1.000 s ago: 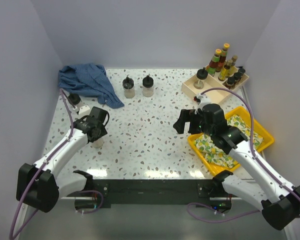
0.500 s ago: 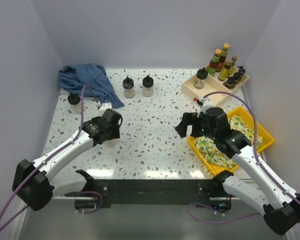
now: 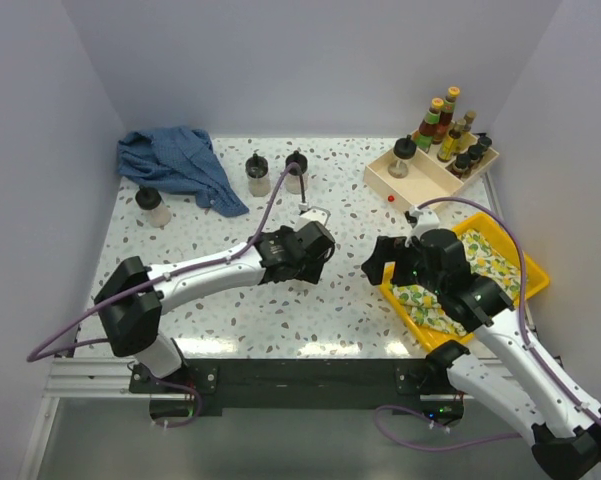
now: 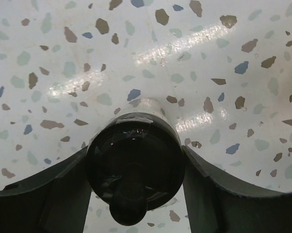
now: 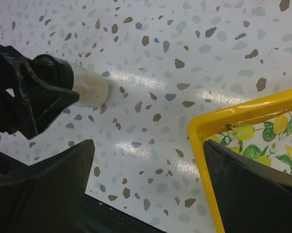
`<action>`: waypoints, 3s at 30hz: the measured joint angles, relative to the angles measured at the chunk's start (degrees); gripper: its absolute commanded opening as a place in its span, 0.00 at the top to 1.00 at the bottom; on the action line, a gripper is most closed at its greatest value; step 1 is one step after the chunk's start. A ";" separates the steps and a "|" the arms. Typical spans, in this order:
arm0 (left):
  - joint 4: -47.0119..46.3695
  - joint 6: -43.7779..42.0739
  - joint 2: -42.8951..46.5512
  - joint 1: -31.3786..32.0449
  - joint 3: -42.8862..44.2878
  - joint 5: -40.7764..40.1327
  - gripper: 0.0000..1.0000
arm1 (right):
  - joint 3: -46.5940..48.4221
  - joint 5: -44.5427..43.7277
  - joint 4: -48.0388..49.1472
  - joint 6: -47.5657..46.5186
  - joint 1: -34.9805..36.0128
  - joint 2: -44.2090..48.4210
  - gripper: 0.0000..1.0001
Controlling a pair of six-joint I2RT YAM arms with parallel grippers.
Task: Organize the condiment bottles
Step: Move the bottle to the center of the board, then pick up the bottle from the center of the board, then place the bottle in the storage box.
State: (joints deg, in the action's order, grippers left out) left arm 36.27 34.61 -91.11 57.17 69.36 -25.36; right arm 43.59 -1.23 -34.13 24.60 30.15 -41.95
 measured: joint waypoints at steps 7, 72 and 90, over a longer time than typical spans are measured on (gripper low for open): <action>-2.51 -2.29 -2.97 0.50 0.07 4.02 0.15 | -0.07 -0.74 -1.20 0.61 0.00 0.09 0.01; -11.78 -19.21 39.32 -26.40 -28.35 8.72 0.01 | 37.73 -26.16 -4.46 2.16 8.28 -50.29 0.82; -11.78 -19.21 38.49 -26.40 -28.35 8.90 0.01 | 57.99 -29.18 -3.43 -0.63 -19.58 -68.87 0.80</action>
State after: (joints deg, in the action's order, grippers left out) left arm 24.49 15.40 -52.62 30.76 41.01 -16.47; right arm 101.58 -30.41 -37.56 23.97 10.57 -110.83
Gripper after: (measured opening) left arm 0.994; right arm 0.657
